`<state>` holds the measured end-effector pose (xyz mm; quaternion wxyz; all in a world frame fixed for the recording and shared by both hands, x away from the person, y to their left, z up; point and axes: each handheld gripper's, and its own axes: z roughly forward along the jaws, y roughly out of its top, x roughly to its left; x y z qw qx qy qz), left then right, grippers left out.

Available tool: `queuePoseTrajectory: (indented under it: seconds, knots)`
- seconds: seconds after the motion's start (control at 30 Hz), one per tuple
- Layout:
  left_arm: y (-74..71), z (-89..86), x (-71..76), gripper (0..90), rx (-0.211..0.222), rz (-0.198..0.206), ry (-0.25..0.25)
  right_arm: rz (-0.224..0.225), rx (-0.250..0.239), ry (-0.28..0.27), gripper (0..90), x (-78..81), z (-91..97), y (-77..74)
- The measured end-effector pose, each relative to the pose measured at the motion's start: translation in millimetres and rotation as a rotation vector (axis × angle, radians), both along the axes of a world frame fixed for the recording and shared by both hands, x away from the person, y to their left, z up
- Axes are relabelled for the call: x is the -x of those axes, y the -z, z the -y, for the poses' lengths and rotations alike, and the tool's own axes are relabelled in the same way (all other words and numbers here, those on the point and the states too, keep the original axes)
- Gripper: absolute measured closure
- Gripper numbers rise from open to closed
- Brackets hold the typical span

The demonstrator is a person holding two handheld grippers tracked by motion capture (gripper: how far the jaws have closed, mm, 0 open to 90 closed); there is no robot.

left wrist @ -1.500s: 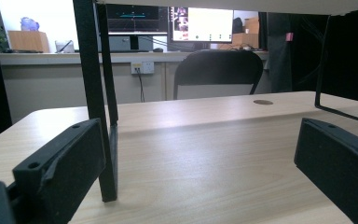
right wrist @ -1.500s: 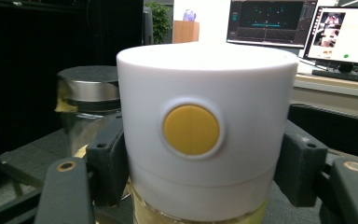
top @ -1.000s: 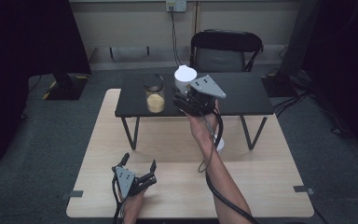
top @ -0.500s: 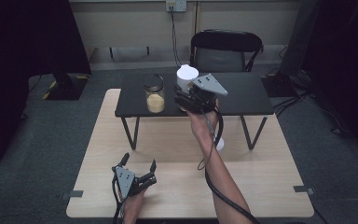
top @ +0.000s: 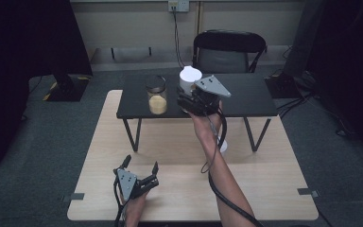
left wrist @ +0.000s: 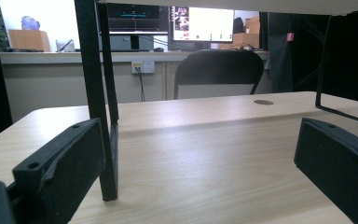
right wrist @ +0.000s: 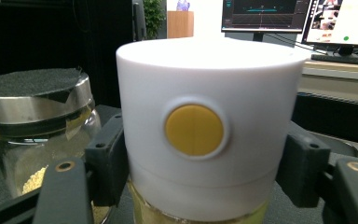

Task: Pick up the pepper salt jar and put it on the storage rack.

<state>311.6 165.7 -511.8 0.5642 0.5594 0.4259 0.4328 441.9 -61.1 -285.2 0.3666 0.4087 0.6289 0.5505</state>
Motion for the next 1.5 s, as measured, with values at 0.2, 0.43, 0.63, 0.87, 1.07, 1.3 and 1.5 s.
queuePoseTrajectory:
  seconds: [0.2,0.43,0.63,0.87,1.07,1.3,1.5]
  knots:
    - [0.0,-0.1,0.0,1.2,0.0,0.0,0.001,0.003,0.007,0.002,25.1,-0.4,-1.9,1.9]
    - [0.0,0.0,0.0,1.3,0.0,0.0,0.001,0.022,0.001,0.018,7.8,0.7,-2.3,-0.8]
    - [0.0,0.0,0.0,1.3,0.0,0.0,0.002,0.039,-0.005,0.037,0.0,1.0,-0.7,-1.3]
    - [0.0,0.1,-0.1,1.3,0.0,0.001,0.003,0.062,-0.002,0.049,0.0,5.0,2.8,-0.9]
    - [0.0,0.1,0.0,1.3,-0.001,0.001,0.003,0.057,-0.021,0.039,0.0,7.1,4.9,-1.3]
    - [0.0,0.1,0.0,1.3,-0.001,0.001,0.002,0.055,-0.028,0.033,0.0,9.2,7.3,1.2]
    - [0.0,0.1,0.1,1.3,-0.002,0.002,0.002,0.062,-0.027,0.03,0.0,12.7,8.8,0.8]
